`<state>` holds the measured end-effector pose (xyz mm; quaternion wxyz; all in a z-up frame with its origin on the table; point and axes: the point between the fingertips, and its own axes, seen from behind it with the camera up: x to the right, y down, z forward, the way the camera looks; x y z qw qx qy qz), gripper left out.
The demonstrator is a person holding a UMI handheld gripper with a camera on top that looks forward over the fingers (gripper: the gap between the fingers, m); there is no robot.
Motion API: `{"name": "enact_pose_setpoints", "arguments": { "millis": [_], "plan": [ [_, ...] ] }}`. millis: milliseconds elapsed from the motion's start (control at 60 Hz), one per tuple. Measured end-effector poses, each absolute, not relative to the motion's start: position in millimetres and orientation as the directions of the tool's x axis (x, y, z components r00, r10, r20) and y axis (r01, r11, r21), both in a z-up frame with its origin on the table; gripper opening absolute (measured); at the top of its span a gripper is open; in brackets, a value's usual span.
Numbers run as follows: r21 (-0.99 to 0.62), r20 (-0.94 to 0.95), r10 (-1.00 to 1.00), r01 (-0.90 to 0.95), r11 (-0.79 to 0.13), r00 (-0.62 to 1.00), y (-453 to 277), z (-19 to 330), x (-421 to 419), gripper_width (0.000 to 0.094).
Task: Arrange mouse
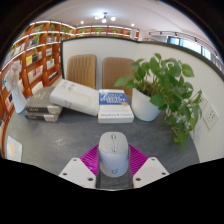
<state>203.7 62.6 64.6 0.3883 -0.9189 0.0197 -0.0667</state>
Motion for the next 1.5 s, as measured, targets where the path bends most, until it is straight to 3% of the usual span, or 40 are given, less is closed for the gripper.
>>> {"name": "enact_pose_setpoints", "arguments": {
  "millis": [233, 317, 417, 550, 700, 867, 1017, 1150, 1350, 1383, 1450, 1500],
  "plan": [
    [-0.847, 0.070, -0.163, -0.028, -0.531, 0.984, 70, 217, 67, 0.0370],
    [-0.872, 0.064, -0.134, -0.010, -0.489, 0.989, 67, 251, -7, 0.0368],
    [-0.879, 0.034, -0.063, 0.000, -0.477, 0.997, 69, 265, -89, 0.0370],
    [-0.854, 0.000, 0.014, 0.007, -0.520, 1.000, 56, 229, -193, 0.0368],
    [-0.787, -0.014, 0.079, 0.038, -0.616, 0.997, 32, 141, -269, 0.0367],
    [-0.674, -0.033, 0.091, 0.045, -0.737, 0.995, -8, 38, -301, 0.0369],
    [-0.614, -0.005, 0.098, 0.074, -0.786, 0.995, -37, -15, -307, 0.0369],
    [-0.635, -0.011, 0.065, 0.043, -0.771, 0.998, -38, -19, -308, 0.0378],
    [-0.644, 0.007, 0.063, 0.052, -0.764, 0.998, -36, -17, -308, 0.0508],
    [-0.630, 0.011, 0.060, 0.053, -0.775, 0.998, -37, -18, -306, 0.0579],
    [-0.611, 0.035, 0.033, 0.048, -0.790, 0.999, -40, -13, -296, 0.0840],
    [-0.620, 0.029, 0.034, 0.044, -0.784, 0.999, -39, -3, -295, 0.0871]
  ]
}}
